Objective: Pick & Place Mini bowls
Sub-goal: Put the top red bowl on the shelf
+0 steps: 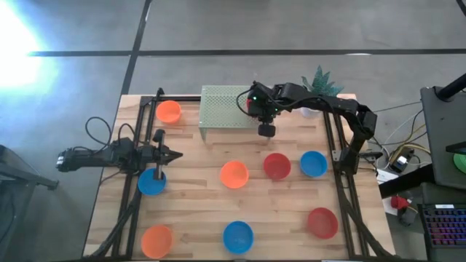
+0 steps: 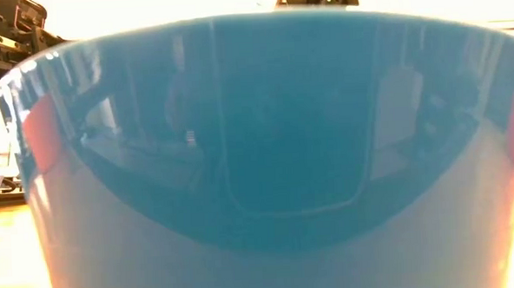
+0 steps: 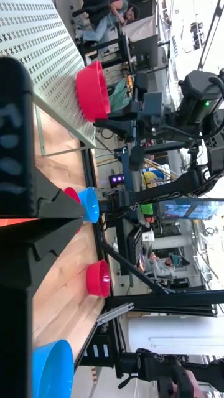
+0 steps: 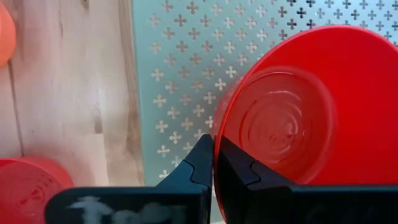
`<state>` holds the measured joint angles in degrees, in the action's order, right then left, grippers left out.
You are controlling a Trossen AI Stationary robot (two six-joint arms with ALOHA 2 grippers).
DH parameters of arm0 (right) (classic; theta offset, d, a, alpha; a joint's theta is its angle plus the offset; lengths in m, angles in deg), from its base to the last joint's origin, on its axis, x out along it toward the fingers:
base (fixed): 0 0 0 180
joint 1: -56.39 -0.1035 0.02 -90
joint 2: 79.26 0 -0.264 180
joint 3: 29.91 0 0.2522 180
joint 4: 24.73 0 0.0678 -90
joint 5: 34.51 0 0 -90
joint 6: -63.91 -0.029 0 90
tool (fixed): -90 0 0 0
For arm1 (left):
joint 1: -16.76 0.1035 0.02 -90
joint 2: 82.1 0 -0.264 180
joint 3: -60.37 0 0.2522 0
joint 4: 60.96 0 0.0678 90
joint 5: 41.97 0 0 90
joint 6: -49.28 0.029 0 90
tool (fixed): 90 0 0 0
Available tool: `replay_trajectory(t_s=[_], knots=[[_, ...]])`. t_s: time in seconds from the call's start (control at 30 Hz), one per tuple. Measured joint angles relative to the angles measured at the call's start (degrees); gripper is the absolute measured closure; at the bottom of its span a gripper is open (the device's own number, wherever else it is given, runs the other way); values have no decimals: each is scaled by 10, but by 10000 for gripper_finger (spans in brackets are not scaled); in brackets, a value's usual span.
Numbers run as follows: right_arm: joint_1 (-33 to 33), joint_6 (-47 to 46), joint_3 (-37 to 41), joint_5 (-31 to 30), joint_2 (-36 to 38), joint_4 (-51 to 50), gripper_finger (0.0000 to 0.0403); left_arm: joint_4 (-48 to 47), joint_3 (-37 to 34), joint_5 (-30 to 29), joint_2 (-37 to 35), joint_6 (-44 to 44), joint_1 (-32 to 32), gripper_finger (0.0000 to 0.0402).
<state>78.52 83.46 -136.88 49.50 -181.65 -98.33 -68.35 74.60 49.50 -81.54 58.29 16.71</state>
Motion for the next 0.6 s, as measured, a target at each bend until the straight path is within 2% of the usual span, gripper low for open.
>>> replay_trajectory(t_s=[0.6], knots=[[0,-13,0,-1,0,1,394,0,0,0,0,0,0,401]])
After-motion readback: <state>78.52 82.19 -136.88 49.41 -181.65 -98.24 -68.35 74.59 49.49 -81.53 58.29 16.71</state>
